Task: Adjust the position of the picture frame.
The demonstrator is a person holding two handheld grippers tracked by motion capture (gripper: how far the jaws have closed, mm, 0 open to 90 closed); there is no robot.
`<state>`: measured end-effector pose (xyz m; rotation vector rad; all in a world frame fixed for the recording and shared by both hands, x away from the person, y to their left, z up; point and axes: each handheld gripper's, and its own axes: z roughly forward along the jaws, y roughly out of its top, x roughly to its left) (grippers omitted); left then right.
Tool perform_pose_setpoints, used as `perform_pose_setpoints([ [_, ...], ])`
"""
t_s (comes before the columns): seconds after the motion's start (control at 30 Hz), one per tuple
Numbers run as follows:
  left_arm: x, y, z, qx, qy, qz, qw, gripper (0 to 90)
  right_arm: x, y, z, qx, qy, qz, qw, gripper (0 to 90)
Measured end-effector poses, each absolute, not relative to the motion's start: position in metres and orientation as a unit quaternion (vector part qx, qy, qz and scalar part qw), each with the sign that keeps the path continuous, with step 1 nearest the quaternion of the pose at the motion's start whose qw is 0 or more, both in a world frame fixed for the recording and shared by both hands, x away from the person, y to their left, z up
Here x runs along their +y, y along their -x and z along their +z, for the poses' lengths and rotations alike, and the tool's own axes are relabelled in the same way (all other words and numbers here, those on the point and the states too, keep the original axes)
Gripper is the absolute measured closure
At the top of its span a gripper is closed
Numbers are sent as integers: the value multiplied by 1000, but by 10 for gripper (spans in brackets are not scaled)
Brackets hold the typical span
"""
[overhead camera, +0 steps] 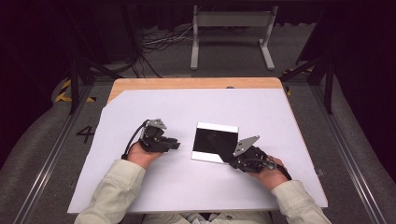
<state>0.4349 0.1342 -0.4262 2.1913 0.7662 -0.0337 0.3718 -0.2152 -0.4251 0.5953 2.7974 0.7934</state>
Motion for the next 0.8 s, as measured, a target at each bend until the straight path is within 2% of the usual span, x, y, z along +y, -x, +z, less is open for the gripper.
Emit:
perform_pose_setpoints([
  [0.5,144,-418,-429,273,-870,12,411,653,-227,-392,-428,922,-234,282,125,900],
  [0.8,143,-417,-431,272,-872,19,406,633,-229,-395,-425,912,-254,297,124,900],
])
